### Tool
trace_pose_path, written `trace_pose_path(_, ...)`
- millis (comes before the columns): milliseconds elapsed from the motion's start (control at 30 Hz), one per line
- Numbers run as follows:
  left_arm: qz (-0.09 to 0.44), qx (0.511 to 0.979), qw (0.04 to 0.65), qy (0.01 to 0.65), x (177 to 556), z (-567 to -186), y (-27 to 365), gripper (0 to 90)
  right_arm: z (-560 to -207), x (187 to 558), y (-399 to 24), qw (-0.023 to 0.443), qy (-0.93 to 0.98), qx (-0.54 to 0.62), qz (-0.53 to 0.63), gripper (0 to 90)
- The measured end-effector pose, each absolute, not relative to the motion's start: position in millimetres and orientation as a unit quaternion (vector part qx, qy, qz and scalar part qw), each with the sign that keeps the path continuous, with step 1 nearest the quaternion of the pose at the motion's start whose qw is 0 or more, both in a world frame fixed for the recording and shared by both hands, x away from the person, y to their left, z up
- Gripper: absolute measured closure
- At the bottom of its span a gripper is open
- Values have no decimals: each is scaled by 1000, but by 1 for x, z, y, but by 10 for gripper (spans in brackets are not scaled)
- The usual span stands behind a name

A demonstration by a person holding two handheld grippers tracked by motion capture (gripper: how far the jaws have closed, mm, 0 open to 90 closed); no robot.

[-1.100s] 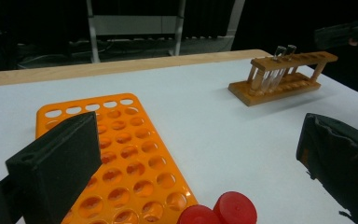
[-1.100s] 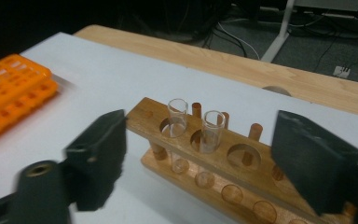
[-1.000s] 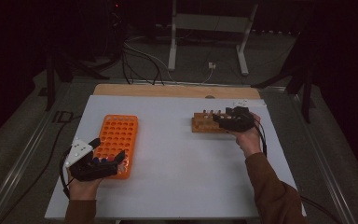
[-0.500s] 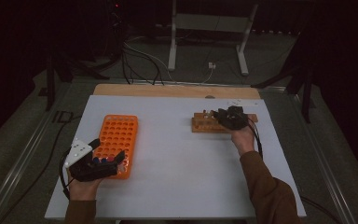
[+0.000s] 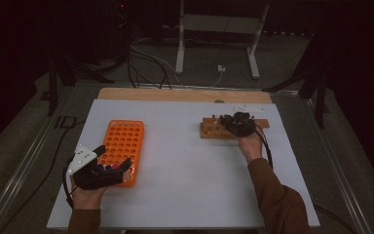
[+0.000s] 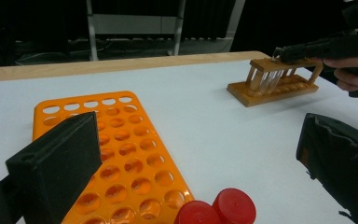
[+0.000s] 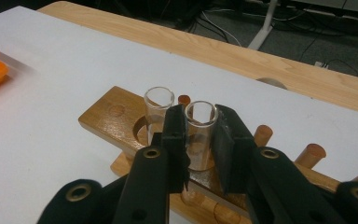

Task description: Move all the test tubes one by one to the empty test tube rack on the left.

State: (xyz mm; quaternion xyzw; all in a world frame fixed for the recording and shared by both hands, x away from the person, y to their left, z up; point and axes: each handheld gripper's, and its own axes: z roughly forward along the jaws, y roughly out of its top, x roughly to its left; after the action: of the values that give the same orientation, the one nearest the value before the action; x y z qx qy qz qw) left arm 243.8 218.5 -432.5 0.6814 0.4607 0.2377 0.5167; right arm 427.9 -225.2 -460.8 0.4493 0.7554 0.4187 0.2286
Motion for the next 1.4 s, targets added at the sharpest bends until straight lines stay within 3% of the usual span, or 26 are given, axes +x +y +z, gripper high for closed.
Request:
trace_pose_path(333, 236, 680, 521, 459, 243, -431, 216, 5, -443, 422, -234, 236, 737, 448, 447, 764)
trace_pose_path(733, 234, 687, 533, 435, 247, -415, 192, 5, -397, 403, -245, 253, 719, 417, 495, 764)
trace_pose_path(1033, 227, 709, 540, 393, 250, -405, 147, 5, -392, 379, -232, 206, 734, 393, 514, 763)
trace_pose_path(1400, 191, 754, 526, 345, 263, -422, 82, 48, -399, 347, -195, 128, 773, 336, 522, 760)
